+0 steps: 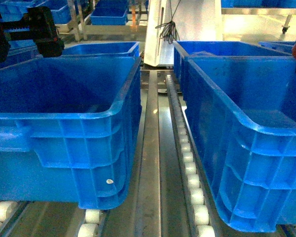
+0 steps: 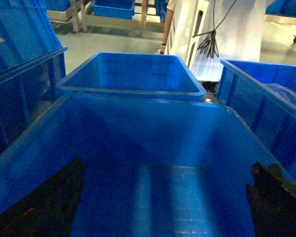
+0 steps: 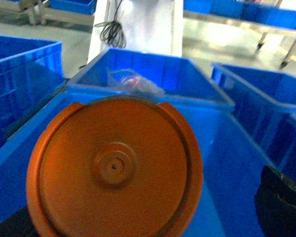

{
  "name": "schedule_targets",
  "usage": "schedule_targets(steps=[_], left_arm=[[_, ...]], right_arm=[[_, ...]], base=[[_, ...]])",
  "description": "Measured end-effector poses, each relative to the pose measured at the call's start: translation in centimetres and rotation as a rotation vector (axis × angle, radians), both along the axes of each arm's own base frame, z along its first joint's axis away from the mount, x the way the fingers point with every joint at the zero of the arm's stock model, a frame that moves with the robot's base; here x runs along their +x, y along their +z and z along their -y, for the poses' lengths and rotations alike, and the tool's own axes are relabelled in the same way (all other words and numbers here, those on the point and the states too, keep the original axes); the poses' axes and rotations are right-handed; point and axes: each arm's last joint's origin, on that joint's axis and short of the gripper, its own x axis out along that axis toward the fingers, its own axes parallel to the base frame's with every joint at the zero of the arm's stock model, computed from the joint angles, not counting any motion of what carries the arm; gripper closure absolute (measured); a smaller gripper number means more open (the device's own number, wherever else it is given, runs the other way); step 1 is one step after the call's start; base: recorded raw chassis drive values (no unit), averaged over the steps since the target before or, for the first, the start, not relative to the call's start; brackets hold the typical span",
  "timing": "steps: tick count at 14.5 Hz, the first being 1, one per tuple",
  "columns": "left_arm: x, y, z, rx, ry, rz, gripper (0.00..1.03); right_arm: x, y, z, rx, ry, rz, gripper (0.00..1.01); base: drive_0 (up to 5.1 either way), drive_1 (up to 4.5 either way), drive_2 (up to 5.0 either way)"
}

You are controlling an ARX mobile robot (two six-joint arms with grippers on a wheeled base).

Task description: Sort blue parts and orange caps into right shelf containers

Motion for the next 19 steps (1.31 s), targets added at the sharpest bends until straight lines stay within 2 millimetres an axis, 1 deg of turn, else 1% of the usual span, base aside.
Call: schedule_targets(steps=[4,6,8,9,10,12,13,19], left_arm=[[-0.1,-0.1,-0.3,-0.043,-0.006,-0.009,0.05],[-0.2,0.1,-0.4,-0.018,-0.002,0.0,0.05],[-0.4,0.2,-0.5,-0.005,-0.006,0.002,0.05],[-0.6,0.1,-0.9,-0.041,-0.025,-0.003,0.05],[-0.7,-0.1,-1.1,-0.075,-0.006,0.0,0.05],[-1.0,-0.4,-1.2,-0.052,0.022,0.001,0.05],[-1.0,-0.3,-1.2,-0.05,0.033,0.017,0.05],[-1.1,-0.2,-1.3,-0.047,0.046,0.021,0.05]], right_arm=[[0.1,0.0,-0.1,0.044,0.014,-0.001,0.03],[0.3,0.3,-0.1,0.055,0.009,0.017,0.03],[0.3,0.0,-0.1,0.07,0.021,-0.004,0.03],[0.3,-0.2,-0.2,0.128,0.067,-0.042,0.03],[0.4,-0.2,-0.2,0.142,0.053,-0.019,0.03],[0.4,-0.3,-0.1,0.125,0.019,-0.011,0.03],[0.4,-0.5,0.0,0.119,-0.011,-0.029,0.03],[0.4,-0.5,0.0,0.118,-0.015,-0.031,0.03]], base=[[0.0,0.0,0.0],[0.0,0.0,0.0],[0.0,0.0,0.0],[0.0,0.0,0.0],[0.0,0.0,0.0],[0.0,0.0,0.0],[0.0,0.0,0.0],[0.0,0.0,0.0]])
